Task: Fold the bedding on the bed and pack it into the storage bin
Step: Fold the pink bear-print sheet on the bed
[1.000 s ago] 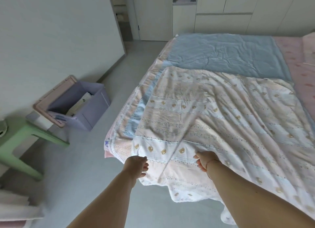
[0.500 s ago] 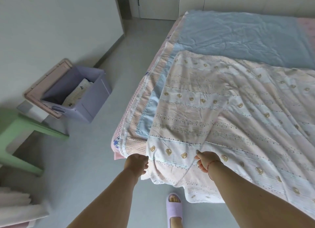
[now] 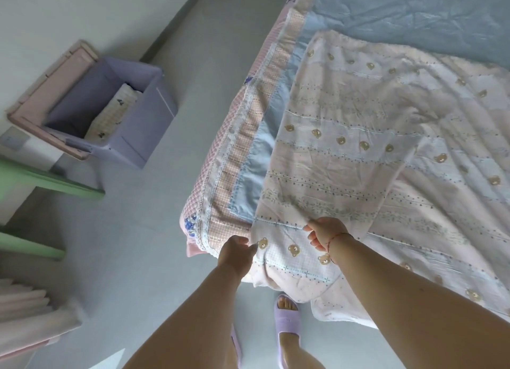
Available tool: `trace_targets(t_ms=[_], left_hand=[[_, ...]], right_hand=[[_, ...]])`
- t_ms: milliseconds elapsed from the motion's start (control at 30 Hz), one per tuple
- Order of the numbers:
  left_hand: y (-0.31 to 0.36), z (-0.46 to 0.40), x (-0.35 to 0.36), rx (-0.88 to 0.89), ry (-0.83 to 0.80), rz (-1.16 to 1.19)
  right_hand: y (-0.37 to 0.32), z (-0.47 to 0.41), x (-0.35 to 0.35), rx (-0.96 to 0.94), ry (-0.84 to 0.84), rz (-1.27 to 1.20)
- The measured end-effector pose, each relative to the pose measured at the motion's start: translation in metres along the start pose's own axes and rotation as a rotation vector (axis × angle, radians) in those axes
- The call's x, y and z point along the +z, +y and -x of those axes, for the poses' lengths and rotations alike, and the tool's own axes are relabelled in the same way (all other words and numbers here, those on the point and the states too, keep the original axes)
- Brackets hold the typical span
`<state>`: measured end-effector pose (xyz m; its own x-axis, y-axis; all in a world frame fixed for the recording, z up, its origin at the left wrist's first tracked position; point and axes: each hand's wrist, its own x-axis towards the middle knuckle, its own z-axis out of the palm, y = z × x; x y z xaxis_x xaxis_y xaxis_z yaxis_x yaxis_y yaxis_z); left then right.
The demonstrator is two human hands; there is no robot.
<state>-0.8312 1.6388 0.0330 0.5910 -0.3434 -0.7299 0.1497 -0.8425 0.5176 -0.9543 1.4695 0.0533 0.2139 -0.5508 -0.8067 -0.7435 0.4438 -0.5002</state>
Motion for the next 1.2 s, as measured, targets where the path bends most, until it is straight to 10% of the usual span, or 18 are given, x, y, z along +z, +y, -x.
trace_targets(t_ms=[733,1200], left_hand=[[-0.019,-0.037,-0.012,0.366,-0.049,0.111],[-0.005,-0.038,-0.009,0.372,-0.533,-0.057]], right_hand=[[-0.023,-0.025,0.06,-0.109,0.159,-0.216],[-0.045,-0.03,0.078,-0.152,0.058,-0.134]])
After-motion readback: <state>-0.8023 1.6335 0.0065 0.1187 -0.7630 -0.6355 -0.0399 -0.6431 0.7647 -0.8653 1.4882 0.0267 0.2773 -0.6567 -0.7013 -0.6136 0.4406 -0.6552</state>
